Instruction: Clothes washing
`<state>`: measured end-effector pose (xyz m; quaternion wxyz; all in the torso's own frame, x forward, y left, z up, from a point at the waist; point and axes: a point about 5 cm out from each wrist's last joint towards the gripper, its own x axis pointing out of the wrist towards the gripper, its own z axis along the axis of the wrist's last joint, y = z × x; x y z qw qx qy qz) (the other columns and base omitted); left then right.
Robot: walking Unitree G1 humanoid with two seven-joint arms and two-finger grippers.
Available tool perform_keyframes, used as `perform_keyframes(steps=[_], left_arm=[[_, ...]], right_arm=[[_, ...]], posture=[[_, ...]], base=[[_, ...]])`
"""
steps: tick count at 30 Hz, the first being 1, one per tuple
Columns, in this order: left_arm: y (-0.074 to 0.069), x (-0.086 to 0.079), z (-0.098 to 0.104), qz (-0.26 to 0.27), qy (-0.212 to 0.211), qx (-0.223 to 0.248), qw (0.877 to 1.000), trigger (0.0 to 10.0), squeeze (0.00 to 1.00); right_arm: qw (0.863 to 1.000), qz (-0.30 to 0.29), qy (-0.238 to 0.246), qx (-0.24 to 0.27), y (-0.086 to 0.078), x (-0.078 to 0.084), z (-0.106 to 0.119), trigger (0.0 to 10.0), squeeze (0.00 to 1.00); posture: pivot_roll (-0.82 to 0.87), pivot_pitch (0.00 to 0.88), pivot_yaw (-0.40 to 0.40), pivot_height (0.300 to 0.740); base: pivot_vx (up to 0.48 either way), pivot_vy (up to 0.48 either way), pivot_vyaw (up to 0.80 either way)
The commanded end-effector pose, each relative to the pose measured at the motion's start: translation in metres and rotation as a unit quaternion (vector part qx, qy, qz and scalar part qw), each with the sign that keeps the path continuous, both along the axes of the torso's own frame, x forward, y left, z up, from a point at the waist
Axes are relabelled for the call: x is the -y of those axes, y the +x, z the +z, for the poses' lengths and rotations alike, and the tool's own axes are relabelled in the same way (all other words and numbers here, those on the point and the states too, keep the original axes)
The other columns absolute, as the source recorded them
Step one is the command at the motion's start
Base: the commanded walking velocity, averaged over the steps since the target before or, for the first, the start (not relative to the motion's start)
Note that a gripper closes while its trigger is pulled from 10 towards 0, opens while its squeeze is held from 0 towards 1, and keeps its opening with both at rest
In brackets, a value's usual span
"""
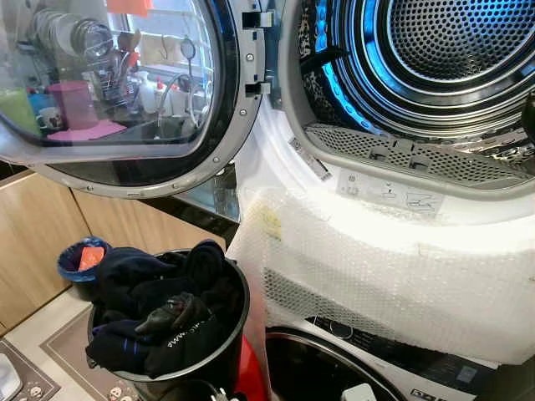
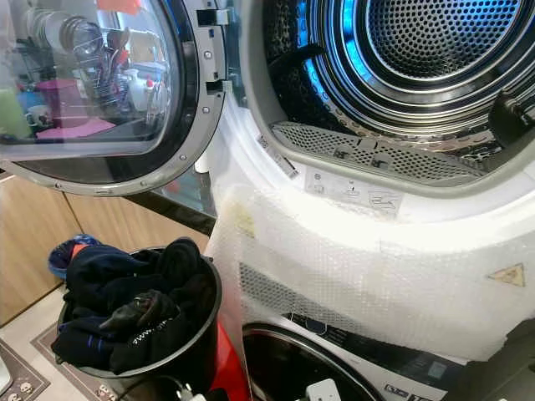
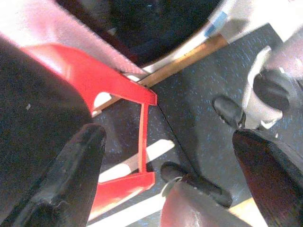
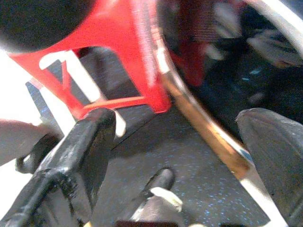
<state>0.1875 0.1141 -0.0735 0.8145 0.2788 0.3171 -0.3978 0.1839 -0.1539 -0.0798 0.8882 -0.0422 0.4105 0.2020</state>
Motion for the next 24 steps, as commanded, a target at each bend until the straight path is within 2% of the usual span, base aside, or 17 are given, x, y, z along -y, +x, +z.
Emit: perform_keyframes(steps=[1,3,7,14,21,24], left_arm=[[0.005,0.000,0.003,-0.026,0.004,0.008,1.000,10.0,0.00],[0.007,0.001,0.005,-0.028,0.001,0.012,1.000,10.0,0.00],[0.016,0.005,0.014,-0.047,-0.034,0.024,0.998,10.0,0.00],[0.024,0.010,0.024,-0.068,-0.069,0.049,0.994,10.0,0.00],[0.025,0.019,0.031,-0.095,-0.092,0.081,0.988,10.0,0.00],[0.028,0.031,0.038,-0.106,-0.114,0.097,0.983,10.0,0.00]], right_arm=[[0.999,0.032,0.005,0.004,0.000,-0.003,0.001,10.0,0.00],[0.999,0.032,0.011,0.003,0.000,-0.003,0.001,10.0,0.00],[0.998,0.064,0.012,0.005,-0.001,0.000,0.002,10.0,0.00],[0.998,0.063,0.012,0.016,-0.001,0.011,0.005,10.0,0.00],[0.998,0.004,0.037,0.051,0.010,0.026,0.014,10.0,0.00],[0.996,-0.004,0.051,0.066,0.012,0.030,0.018,10.0,0.00]], posture=[[-0.02,0.000,-0.003,0.740],[-0.02,0.000,-0.003,0.740],[-0.02,0.000,-0.001,0.740],[-0.02,0.000,0.003,0.740],[-0.01,0.000,0.008,0.740],[0.00,0.000,0.004,0.740]], base=[[0.000,0.000,0.00],[0.000,0.000,0.00],[0.000,0.000,0.00],[0.000,0.000,0.00],[0.000,0.000,0.00],[0.000,0.000,0.00]])
